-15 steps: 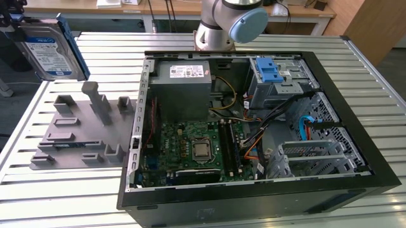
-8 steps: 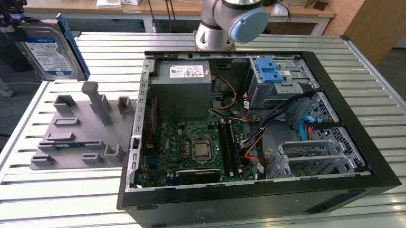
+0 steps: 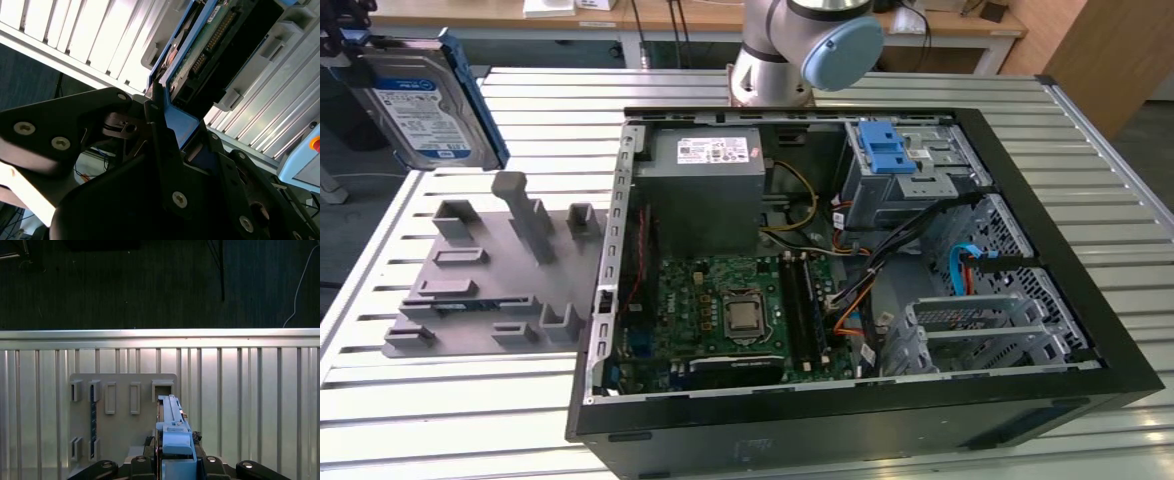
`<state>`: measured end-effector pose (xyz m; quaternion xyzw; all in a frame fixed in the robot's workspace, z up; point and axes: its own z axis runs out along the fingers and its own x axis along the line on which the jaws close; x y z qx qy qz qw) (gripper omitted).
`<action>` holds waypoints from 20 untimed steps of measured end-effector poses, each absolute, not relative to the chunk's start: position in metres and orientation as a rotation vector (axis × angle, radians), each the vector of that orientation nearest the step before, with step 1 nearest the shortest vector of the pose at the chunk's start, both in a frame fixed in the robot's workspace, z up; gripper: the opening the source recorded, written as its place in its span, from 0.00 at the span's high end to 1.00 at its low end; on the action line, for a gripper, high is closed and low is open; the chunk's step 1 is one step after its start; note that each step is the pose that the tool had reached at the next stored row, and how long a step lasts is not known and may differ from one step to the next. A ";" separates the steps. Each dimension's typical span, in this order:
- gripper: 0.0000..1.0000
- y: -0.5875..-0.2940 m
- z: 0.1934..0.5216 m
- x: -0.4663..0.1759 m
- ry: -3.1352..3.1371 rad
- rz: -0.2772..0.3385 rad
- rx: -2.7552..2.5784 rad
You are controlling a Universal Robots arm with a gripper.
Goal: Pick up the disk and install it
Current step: 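Pick up the disk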
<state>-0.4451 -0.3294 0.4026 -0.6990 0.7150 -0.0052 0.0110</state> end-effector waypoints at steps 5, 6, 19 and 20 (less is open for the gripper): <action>0.64 -0.329 0.411 -0.445 2.231 -0.016 -2.181; 0.64 -0.329 0.413 -0.445 2.231 -0.016 -2.181; 0.64 -0.329 0.433 -0.445 2.224 -0.030 -2.175; 0.64 -0.329 0.435 -0.445 2.224 -0.030 -2.175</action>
